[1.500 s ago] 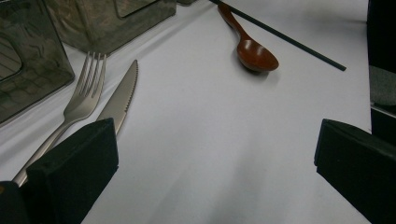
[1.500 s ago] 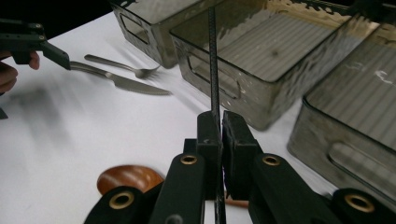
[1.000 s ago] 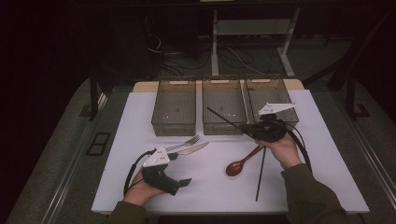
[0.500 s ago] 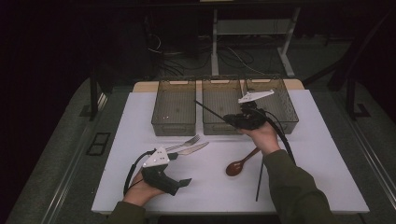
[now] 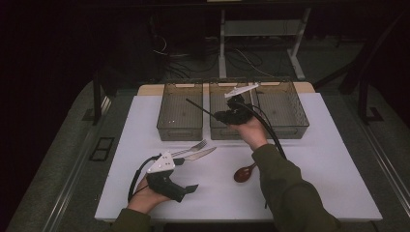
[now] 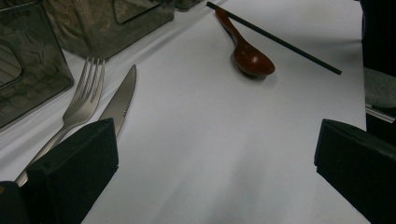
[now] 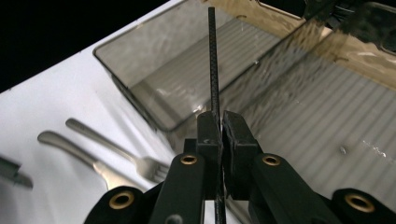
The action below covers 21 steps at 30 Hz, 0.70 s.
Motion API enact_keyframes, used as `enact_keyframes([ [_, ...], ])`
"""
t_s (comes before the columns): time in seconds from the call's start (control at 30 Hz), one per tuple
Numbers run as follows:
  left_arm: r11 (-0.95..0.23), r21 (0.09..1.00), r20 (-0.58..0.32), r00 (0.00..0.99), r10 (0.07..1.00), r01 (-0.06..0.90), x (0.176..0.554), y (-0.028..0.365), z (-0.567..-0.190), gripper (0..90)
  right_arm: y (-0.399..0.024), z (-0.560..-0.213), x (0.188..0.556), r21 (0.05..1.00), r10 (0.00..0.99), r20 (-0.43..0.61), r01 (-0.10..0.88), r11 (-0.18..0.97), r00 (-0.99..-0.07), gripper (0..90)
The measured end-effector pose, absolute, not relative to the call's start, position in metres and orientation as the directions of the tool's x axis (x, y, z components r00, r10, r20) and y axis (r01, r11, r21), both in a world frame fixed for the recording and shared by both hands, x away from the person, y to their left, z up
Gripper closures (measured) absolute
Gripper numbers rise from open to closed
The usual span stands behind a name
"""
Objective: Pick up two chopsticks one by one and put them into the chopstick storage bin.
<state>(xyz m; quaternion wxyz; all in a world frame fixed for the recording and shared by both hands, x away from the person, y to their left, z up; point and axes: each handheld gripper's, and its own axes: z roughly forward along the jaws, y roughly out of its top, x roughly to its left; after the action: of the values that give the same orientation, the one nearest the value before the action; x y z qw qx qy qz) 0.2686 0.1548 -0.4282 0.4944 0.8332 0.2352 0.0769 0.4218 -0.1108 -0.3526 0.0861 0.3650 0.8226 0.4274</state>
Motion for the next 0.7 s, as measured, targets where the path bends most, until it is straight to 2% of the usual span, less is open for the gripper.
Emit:
enact_keyframes([
  [0.4,-0.404,0.86,-0.103,0.881,0.462,0.313,0.27,0.155,-0.428,0.0,-0.056,-0.355,0.451,0.733,0.677,0.166,0.549,0.401,-0.717,86.2],
  [0.7,-0.397,0.861,-0.112,0.88,0.461,0.317,0.269,0.155,-0.428,0.0,-0.031,-0.363,0.467,0.706,0.7,0.165,0.578,0.408,-0.695,86.2],
])
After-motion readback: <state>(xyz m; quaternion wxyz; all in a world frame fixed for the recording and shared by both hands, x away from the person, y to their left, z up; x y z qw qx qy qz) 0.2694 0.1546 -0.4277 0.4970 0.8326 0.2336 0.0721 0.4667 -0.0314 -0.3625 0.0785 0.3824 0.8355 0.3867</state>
